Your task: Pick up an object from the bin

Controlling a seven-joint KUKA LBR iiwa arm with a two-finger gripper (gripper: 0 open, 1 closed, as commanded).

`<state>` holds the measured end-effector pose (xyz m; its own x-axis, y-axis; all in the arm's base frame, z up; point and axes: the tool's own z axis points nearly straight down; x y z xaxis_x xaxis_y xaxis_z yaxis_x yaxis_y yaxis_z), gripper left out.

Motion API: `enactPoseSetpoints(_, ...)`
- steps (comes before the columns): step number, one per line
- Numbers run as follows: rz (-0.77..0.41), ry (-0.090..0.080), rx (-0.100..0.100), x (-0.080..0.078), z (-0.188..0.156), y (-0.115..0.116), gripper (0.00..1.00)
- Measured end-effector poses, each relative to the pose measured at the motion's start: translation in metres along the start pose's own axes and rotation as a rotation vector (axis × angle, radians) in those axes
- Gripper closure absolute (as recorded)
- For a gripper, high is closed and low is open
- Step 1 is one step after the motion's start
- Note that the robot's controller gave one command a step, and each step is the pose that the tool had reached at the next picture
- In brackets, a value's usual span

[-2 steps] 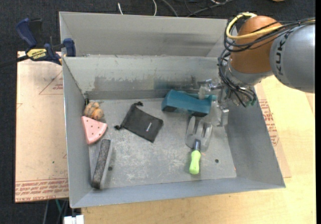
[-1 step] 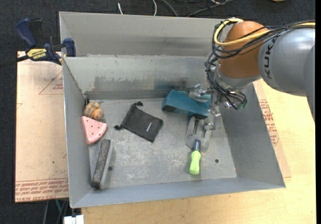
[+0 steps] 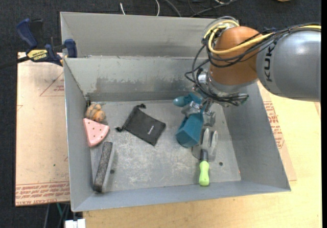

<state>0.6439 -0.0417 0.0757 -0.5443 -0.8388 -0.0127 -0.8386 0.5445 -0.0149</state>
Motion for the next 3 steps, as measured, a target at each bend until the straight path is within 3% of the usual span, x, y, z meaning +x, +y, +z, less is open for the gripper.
enactPoseSetpoints(1,-0.027,0.001,0.003,-0.002,0.0,0.002,1.0)
enactPoseSetpoints(2,-0.042,0.008,-0.013,-0.009,-0.063,0.012,1.0)
enactPoseSetpoints(3,-0.032,0.006,-0.012,-0.004,-0.101,0.003,1.0)
